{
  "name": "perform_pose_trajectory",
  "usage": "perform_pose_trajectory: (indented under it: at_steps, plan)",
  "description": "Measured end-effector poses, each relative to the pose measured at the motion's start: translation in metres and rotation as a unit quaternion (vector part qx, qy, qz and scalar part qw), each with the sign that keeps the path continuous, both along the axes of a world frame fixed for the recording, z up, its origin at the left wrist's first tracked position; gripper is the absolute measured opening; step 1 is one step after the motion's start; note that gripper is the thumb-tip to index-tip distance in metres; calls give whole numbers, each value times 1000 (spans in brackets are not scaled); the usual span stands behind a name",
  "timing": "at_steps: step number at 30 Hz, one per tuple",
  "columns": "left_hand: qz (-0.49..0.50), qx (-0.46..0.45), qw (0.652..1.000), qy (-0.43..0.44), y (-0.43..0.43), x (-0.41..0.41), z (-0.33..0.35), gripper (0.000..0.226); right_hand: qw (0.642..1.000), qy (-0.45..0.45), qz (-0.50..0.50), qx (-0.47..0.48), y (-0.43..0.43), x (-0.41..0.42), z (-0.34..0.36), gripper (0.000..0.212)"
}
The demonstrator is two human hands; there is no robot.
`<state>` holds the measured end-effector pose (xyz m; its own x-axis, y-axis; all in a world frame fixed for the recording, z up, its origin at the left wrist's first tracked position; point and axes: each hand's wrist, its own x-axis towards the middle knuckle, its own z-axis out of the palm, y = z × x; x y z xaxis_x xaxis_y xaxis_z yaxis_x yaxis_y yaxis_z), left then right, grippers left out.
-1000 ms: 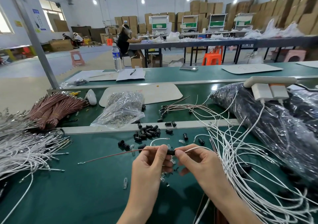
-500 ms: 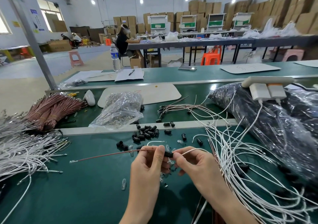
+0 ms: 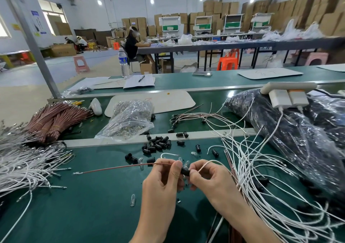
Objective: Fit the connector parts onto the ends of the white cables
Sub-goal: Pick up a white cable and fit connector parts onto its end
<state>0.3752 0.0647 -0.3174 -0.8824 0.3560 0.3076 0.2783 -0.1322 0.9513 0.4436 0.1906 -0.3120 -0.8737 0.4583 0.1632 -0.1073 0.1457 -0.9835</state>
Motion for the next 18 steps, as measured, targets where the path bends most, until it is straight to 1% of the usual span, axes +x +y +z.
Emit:
perform_pose_trajectory:
  at_steps: [4,8,11,13,15,18]
  plan:
    - [-14,1,1000,-3,1,-1,0,29,998,6,28,-47,-2,-1,1,14]
    - [-3,26,1000,-11,2,-3,3,27,992,27,40,-119,-8,-2,5,8]
    - [-6,40,999,-17,3,-1,3,24,979,36,25,-199,-9,-3,6,15]
    - [2,41,999,-19,3,0,2,24,971,41,21,-236,-9,-4,6,26]
    - [5,46,999,-23,2,-2,3,22,974,44,33,-221,-9,-4,5,27]
    - [-12,58,997,-39,1,-5,6,21,989,33,35,-137,-10,-3,3,20]
